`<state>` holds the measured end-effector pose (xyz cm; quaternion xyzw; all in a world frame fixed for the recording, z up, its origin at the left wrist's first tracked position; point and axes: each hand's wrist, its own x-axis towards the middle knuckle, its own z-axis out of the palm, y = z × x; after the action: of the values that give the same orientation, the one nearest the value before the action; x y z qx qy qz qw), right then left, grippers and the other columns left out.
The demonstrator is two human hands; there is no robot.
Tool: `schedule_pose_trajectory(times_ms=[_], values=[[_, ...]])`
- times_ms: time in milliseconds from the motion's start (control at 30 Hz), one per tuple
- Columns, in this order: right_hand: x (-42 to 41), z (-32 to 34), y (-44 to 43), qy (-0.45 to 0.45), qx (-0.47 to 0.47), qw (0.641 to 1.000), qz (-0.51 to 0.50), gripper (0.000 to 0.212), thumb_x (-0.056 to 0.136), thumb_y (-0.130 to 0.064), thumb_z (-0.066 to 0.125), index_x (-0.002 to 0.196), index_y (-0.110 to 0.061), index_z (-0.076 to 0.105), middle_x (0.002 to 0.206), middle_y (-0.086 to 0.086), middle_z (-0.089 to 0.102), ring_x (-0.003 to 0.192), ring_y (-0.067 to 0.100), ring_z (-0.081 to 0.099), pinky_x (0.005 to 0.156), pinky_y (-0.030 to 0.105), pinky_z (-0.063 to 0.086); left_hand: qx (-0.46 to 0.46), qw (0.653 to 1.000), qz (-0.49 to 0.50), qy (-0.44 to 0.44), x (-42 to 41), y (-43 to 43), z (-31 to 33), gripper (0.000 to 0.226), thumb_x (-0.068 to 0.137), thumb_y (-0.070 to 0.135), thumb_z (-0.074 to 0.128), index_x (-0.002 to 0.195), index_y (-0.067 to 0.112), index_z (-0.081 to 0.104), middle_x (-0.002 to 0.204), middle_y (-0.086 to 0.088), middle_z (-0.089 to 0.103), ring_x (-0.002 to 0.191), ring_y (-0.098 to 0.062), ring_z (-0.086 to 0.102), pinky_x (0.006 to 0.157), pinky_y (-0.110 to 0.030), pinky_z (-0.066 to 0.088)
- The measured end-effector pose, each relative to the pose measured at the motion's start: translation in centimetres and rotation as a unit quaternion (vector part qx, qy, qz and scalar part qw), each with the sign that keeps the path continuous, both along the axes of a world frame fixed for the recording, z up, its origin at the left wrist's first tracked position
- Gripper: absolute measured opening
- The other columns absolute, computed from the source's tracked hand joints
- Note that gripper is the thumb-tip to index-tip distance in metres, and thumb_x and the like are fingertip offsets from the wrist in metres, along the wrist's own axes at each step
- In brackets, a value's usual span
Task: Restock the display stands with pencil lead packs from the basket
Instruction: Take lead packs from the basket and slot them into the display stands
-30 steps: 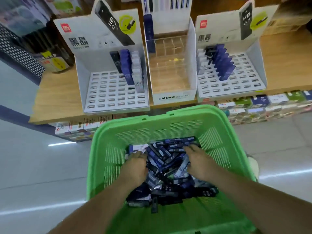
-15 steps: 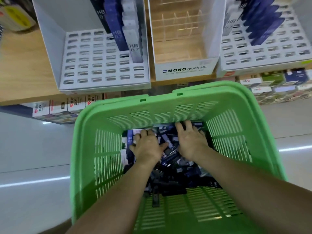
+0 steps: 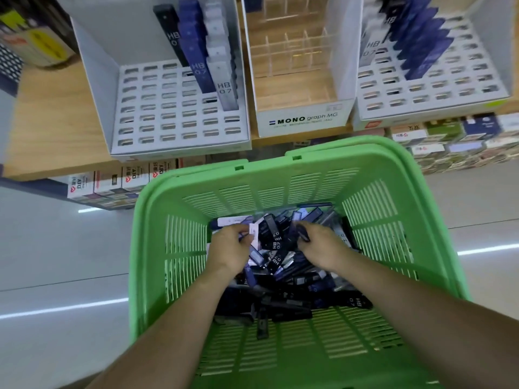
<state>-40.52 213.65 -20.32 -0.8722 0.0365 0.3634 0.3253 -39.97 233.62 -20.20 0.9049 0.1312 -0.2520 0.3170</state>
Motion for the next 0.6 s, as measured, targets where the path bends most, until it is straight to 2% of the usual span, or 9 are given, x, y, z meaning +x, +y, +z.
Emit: schedule_pose_trajectory(times_ms=[33, 100, 167, 300, 333, 400, 467, 533, 600], values=[[0.3, 0.4, -0.1, 0.05, 0.047, 0.995, -0.072, 0.04, 0.1, -0.014, 0.052, 0.139, -0.008, 0.046, 0.111, 0.011, 0.061, 0.08, 0.018, 0.06, 0.066, 0.023, 0.05, -0.018, 1.0, 0.018, 0.0, 0.1, 0.0, 0.4, 0.027, 0.096, 0.019, 0.056, 0.12, 0.012, 0.065, 0.11, -0.007, 0.07, 0.076, -0.017, 0.062, 0.065, -0.013, 0.039], [0.5, 1.4, 0.0, 0.178, 0.154, 0.947, -0.217, 0.04, 0.098, -0.006, 0.056, 0.136, -0.005, 0.043, 0.119, 0.011, 0.06, 0.088, 0.021, 0.071, 0.077, 0.031, 0.059, -0.069, 0.995, 0.068, 0.007, 0.3, -0.2, 1.2, 0.026, 0.097, 0.016, 0.054, 0.119, 0.012, 0.065, 0.099, -0.008, 0.07, 0.066, -0.022, 0.062, 0.063, -0.022, 0.046], [0.6, 2.7, 0.0, 0.249, 0.237, 0.88, -0.328, 0.048, 0.092, 0.005, 0.06, 0.136, -0.003, 0.041, 0.116, 0.019, 0.064, 0.086, 0.024, 0.074, 0.072, 0.031, 0.062, -0.141, 0.979, 0.144, 0.027, 0.4, -0.5, 2.2, 0.022, 0.094, 0.012, 0.055, 0.114, 0.011, 0.066, 0.086, -0.003, 0.068, 0.061, -0.02, 0.06, 0.06, -0.029, 0.05], [0.4, 5.3, -0.6, 0.285, 0.355, 0.763, -0.459, 0.036, 0.088, 0.019, 0.054, 0.12, 0.004, 0.053, 0.096, 0.028, 0.071, 0.084, 0.031, 0.074, 0.066, 0.032, 0.062, -0.264, 0.926, 0.261, 0.071, 0.2, -0.9, 4.9, 0.013, 0.09, 0.009, 0.063, 0.103, 0.01, 0.067, 0.079, -0.006, 0.071, 0.05, -0.012, 0.058, 0.052, -0.024, 0.049], [0.1, 6.1, -0.4, 0.291, 0.365, 0.76, -0.451, 0.032, 0.088, 0.019, 0.052, 0.118, 0.008, 0.055, 0.096, 0.028, 0.071, 0.085, 0.031, 0.074, 0.064, 0.031, 0.062, -0.285, 0.917, 0.267, 0.078, 0.0, -1.0, 5.6, 0.01, 0.09, 0.01, 0.065, 0.099, 0.01, 0.068, 0.073, -0.004, 0.071, 0.046, -0.011, 0.055, 0.048, -0.021, 0.046], [-0.6, 7.4, 0.5, 0.288, 0.348, 0.789, -0.416, 0.031, 0.088, 0.018, 0.051, 0.118, 0.01, 0.055, 0.101, 0.028, 0.071, 0.083, 0.03, 0.074, 0.055, 0.028, 0.059, -0.325, 0.9, 0.273, 0.094, -0.5, -1.4, 7.0, 0.008, 0.088, 0.009, 0.067, 0.096, 0.008, 0.068, 0.064, -0.002, 0.068, 0.04, -0.009, 0.052, 0.041, -0.018, 0.042], [-1.1, 8.8, 1.3, 0.272, 0.322, 0.814, -0.4, 0.027, 0.087, 0.011, 0.057, 0.113, 0.003, 0.054, 0.091, 0.024, 0.072, 0.071, 0.026, 0.072, 0.043, 0.024, 0.048, -0.356, 0.886, 0.279, 0.101, -1.0, -2.0, 8.5, 0.012, 0.087, 0.006, 0.067, 0.099, 0.004, 0.067, 0.063, -0.004, 0.067, 0.041, -0.011, 0.055, 0.04, -0.018, 0.043], [-1.5, 10.1, 2.0, 0.262, 0.33, 0.818, -0.391, 0.016, 0.088, -0.005, 0.066, 0.101, -0.002, 0.058, 0.076, 0.014, 0.07, 0.057, 0.018, 0.064, 0.038, 0.019, 0.037, -0.386, 0.872, 0.288, 0.093, -1.4, -2.6, 9.9, 0.008, 0.088, 0.005, 0.066, 0.095, 0.005, 0.066, 0.064, -0.006, 0.069, 0.048, -0.015, 0.062, 0.045, -0.023, 0.05], [-1.8, 11.5, 2.4, 0.247, 0.353, 0.827, -0.36, 0.03, 0.087, -0.03, 0.073, 0.104, -0.007, 0.064, 0.076, 0.006, 0.07, 0.053, 0.012, 0.058, 0.035, 0.017, 0.032, -0.417, 0.85, 0.312, 0.077, -1.6, -3.1, 11.3, 0.003, 0.089, 0.005, 0.064, 0.09, 0.005, 0.066, 0.069, -0.01, 0.071, 0.055, -0.019, 0.067, 0.05, -0.027, 0.054]])
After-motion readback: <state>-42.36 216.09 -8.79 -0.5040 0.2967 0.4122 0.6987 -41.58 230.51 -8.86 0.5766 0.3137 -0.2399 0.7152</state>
